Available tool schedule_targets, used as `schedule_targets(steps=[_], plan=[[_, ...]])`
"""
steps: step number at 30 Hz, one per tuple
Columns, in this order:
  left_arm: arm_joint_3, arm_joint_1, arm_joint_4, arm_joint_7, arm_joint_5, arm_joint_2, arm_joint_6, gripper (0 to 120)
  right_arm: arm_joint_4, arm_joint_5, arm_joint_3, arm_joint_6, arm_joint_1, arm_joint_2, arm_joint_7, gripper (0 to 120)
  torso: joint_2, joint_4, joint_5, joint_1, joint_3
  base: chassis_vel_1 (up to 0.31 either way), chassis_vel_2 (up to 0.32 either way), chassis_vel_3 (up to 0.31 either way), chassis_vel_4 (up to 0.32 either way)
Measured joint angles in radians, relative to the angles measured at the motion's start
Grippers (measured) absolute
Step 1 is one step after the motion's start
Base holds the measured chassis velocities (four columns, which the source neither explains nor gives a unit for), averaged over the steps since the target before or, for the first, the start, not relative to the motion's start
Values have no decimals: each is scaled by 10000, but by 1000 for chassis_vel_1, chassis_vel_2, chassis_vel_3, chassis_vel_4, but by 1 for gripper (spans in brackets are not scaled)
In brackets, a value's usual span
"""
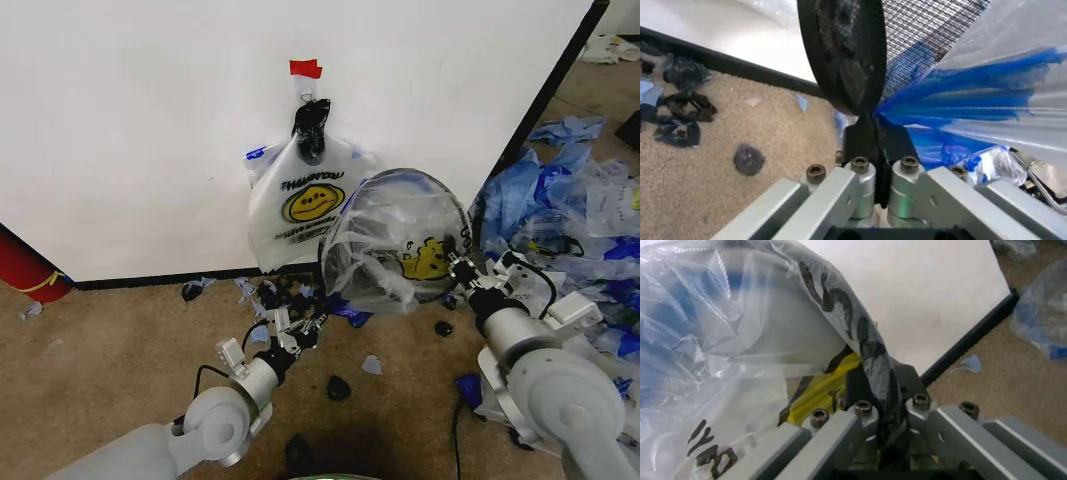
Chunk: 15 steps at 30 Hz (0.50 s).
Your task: Pick up the garbage bag from the wall and place it over the trash bin.
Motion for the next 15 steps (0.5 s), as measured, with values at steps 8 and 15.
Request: schedule_targets(steps=[8, 15], plan=[[64, -168, 541, -50, 197, -215, -135, 0, 533, 84, 61, -162, -410, -120, 315, 0, 0, -1, -3, 0, 0, 0, 0, 0, 0], [64, -208, 823, -44, 245, -266, -221, 0, 548, 62, 59, -178, -510, -145, 367, 0, 0, 0, -1, 0, 0, 0, 0, 0, 0]])
